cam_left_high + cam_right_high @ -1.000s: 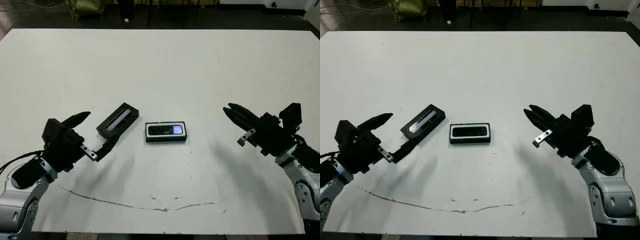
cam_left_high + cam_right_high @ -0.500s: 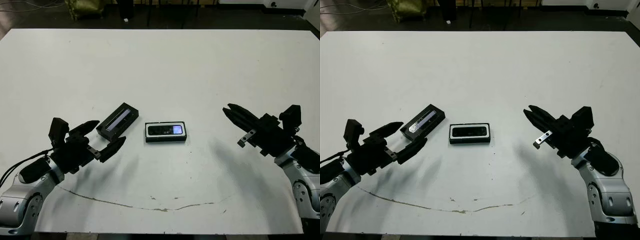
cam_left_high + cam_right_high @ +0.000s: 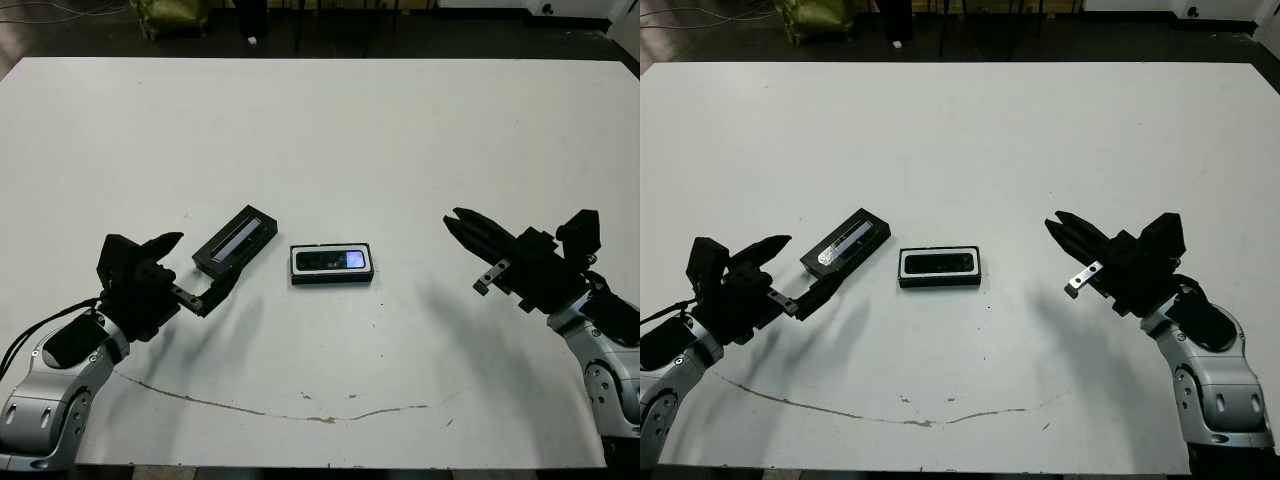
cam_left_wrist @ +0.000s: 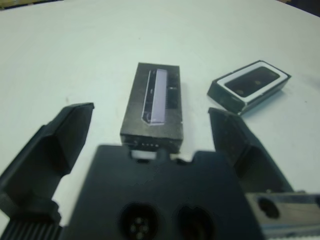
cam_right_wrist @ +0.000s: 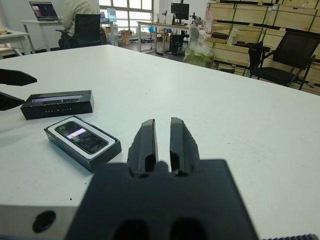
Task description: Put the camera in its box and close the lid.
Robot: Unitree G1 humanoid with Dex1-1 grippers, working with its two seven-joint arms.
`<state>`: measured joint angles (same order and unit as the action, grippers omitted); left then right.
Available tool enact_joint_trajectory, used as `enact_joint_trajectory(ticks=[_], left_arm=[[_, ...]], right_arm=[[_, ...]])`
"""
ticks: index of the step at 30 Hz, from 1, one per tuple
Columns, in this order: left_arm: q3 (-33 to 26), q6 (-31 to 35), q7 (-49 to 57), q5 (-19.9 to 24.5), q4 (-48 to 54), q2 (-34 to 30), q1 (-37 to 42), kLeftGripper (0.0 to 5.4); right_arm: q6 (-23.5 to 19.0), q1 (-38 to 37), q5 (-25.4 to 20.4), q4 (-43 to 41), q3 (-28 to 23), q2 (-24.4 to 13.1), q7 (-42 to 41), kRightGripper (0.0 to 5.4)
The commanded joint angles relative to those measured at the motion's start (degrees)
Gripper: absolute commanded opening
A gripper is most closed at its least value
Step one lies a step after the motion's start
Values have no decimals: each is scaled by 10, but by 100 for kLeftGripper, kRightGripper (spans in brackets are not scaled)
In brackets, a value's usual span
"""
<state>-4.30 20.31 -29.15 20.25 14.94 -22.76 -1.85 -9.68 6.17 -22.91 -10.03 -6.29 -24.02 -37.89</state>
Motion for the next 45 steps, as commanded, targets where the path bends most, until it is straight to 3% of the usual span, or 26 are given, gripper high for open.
enact_joint_trajectory(ticks=[1,7,19,22,28,32,45], left_arm=[[5,1,2,-10,-2,-2,-5,537],[13,6,-12,-13,-2,-10,-4,537],[22,15,-15,-19,-28,-6,14,537],[22,14,-10,-22,-35,-3,19,537],[22,9,2,-32,-56,1,25,537],[21,11,5,-32,-59,5,26,537],[27,16,-31,-25,-83,-2,44,537]], right_arm=[[-7,-9,1,0,1,-2,2,0],[-28,-11,2,-12,2,-7,11,0],[6,-3,-3,21,0,0,-16,0],[-17,-6,-1,7,1,-3,-2,0],[-16,-10,5,-2,1,-4,3,0],[-36,-14,3,-17,1,-6,14,0],[-32,-13,1,-8,1,-5,8,0]])
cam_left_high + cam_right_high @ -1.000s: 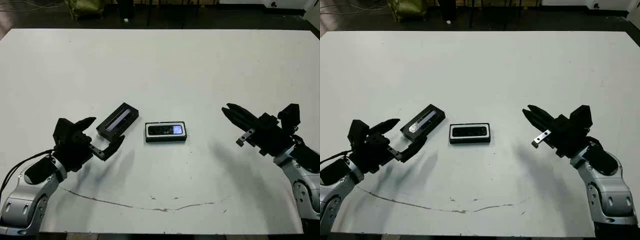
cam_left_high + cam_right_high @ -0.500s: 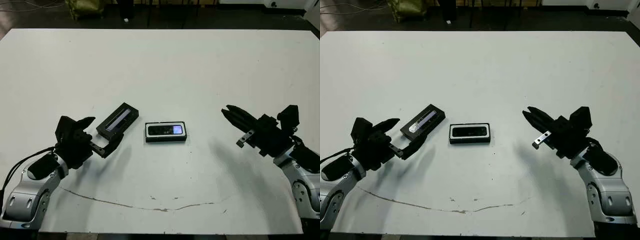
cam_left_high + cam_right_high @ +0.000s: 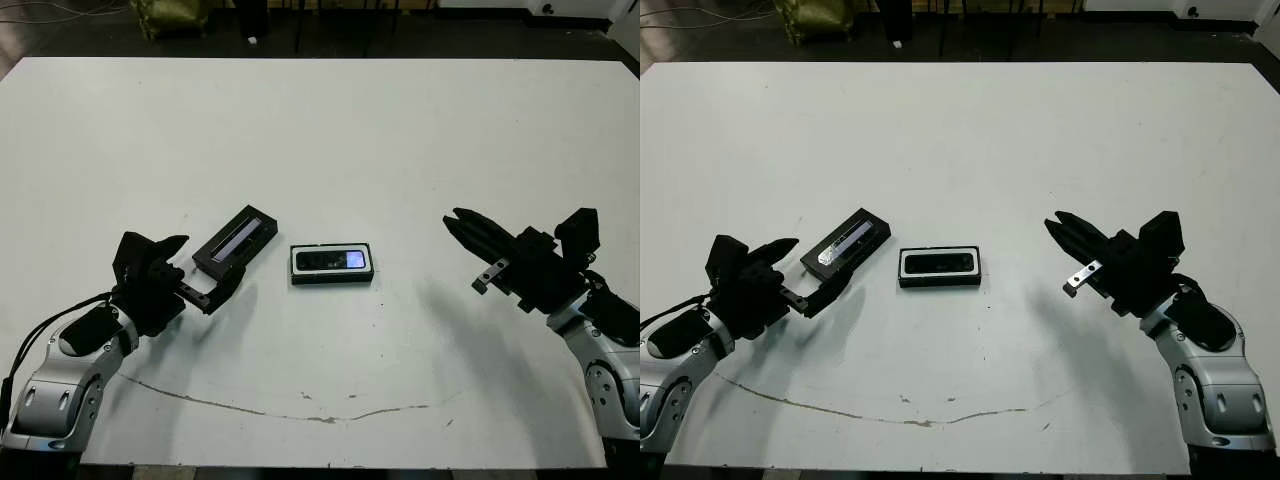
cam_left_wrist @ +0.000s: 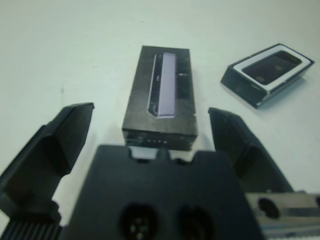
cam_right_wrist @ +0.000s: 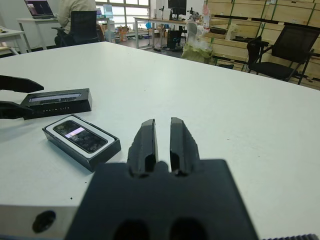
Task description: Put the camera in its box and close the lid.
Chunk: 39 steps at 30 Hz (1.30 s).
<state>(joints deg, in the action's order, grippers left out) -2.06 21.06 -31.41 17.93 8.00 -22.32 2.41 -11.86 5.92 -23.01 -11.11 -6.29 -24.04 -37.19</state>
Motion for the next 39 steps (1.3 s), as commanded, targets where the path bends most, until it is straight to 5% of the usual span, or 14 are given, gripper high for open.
enact_joint_trajectory(ticks=[1,21,35,39], left_arm=[[5,13,-9,-1,-14,-6,3,537],[22,1,-11,-42,-22,-17,4,537],[25,4,-10,-48,-36,-13,5,537],[14,47,-16,-19,-39,-5,10,537]], right_arm=[[-10,-10,0,4,1,-5,-1,0],[-27,-15,-2,-14,0,-7,7,0],[-39,-16,-6,-20,-1,-8,11,0],[-25,-13,-6,-8,-2,-5,2,0]])
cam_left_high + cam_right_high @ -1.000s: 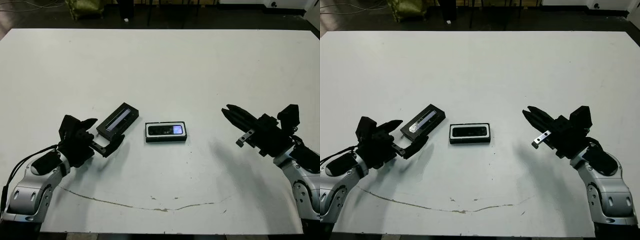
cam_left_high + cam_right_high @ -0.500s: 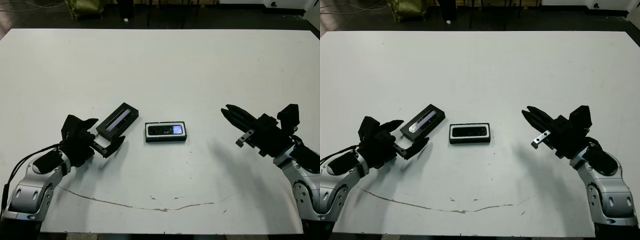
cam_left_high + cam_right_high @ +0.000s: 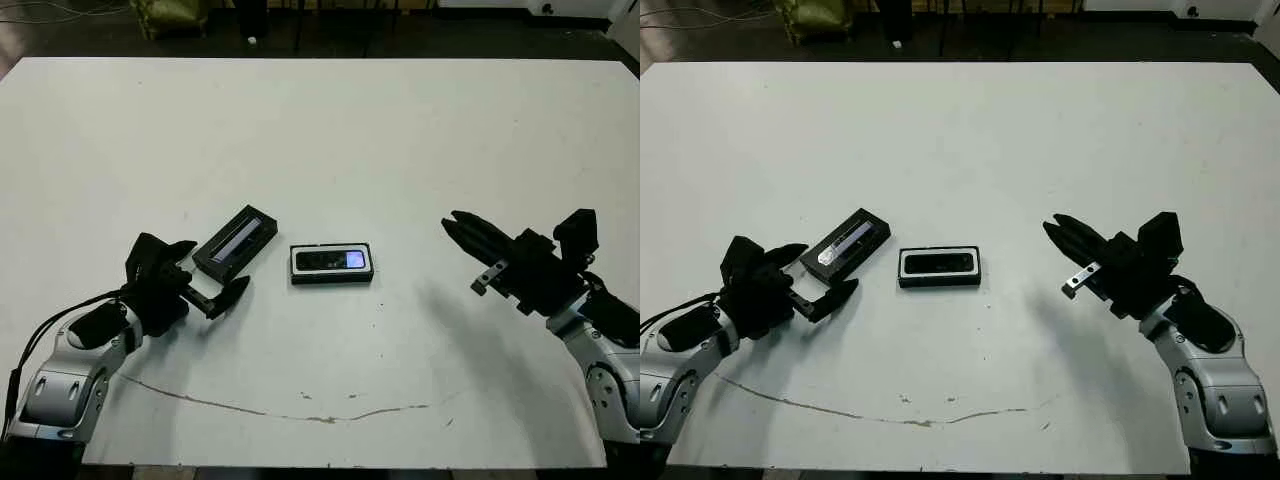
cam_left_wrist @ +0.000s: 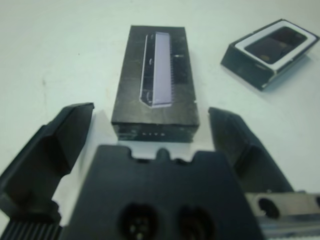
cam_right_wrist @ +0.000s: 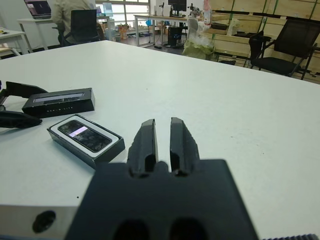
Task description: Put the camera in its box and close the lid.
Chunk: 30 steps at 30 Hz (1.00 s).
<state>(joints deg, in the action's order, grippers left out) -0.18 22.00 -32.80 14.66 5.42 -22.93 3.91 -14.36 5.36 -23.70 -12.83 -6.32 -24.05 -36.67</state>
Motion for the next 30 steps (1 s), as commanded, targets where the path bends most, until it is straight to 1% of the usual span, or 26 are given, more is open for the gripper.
enact_joint_trajectory(ticks=[1,5,7,10,15,18,20,22,24,28,30], left_arm=[[-8,52,-2,24,-14,3,-3,537],[-17,95,11,50,-15,12,3,537],[-15,96,13,51,-13,11,3,537],[-14,99,13,54,-11,11,2,537],[-24,118,22,76,-6,22,-2,537],[-26,112,29,78,-4,29,-6,537],[-23,93,28,71,-4,29,-11,523],[-9,48,18,44,-9,19,-16,491],[2,18,10,25,-14,10,-18,441],[13,-14,10,-2,-17,5,-21,345],[18,-20,9,-10,-17,4,-21,295]], right_arm=[[-2,-8,3,7,-2,-6,-1,0],[1,-8,5,7,-2,-6,0,0],[-3,-9,6,5,-2,-7,2,0],[9,-8,8,11,-2,-6,-2,0],[29,-6,5,25,-2,-1,-10,0],[30,-5,2,30,-2,-1,-13,0],[32,-4,2,35,-1,-1,-14,0],[29,-5,6,29,1,-3,-9,0],[29,-6,9,26,2,-5,-7,0],[33,-3,-2,36,-1,-1,-19,0],[34,-4,2,36,-1,-1,-17,0]])
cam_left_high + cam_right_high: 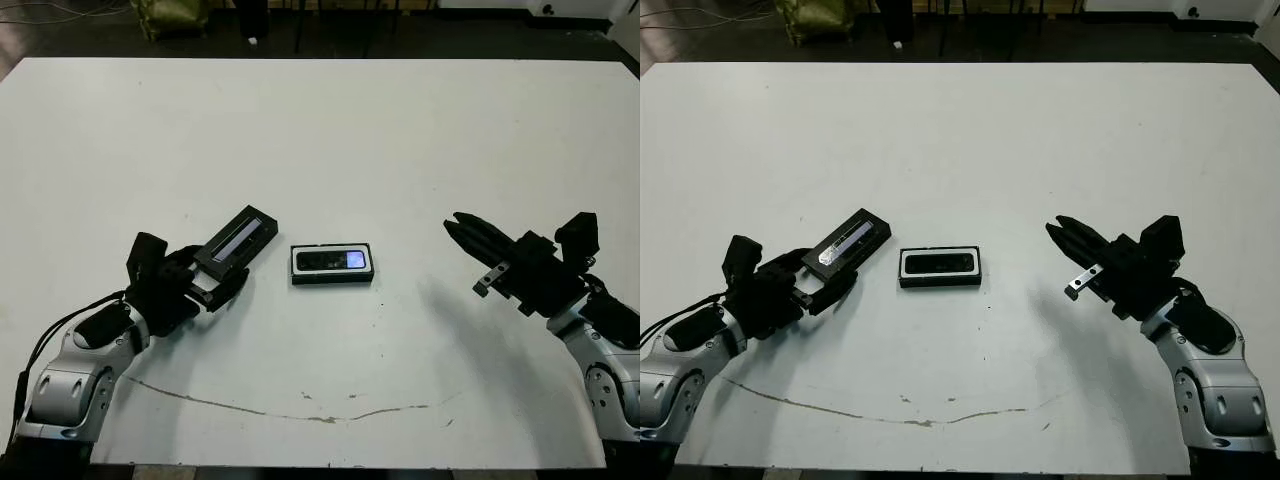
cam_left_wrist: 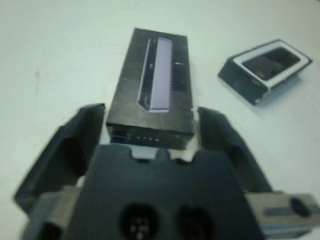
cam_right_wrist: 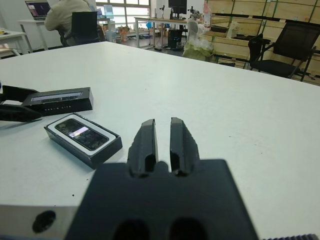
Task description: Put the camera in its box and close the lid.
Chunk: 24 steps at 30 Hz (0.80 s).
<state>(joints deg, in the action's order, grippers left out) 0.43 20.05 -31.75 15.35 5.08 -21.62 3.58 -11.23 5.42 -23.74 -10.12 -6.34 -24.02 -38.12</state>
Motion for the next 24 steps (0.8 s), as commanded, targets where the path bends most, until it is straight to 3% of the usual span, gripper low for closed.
enact_joint_trajectory(ticks=[1,4,12,18,24], left_arm=[[14,-3,-4,-21,-14,-11,-17,268],[20,-15,-9,-31,-18,-13,-17,223],[29,-47,-11,-47,-16,-14,-24,221],[20,-41,-19,-36,-5,-17,-19,221],[-19,-46,-61,3,3,-42,26,221]], right_arm=[[5,-5,5,9,0,-2,-2,0],[10,-6,3,9,-1,-1,-6,0],[0,-6,-2,6,-2,0,-1,0],[-15,-11,7,-12,3,-6,13,0],[17,-6,11,12,4,-1,-2,0]])
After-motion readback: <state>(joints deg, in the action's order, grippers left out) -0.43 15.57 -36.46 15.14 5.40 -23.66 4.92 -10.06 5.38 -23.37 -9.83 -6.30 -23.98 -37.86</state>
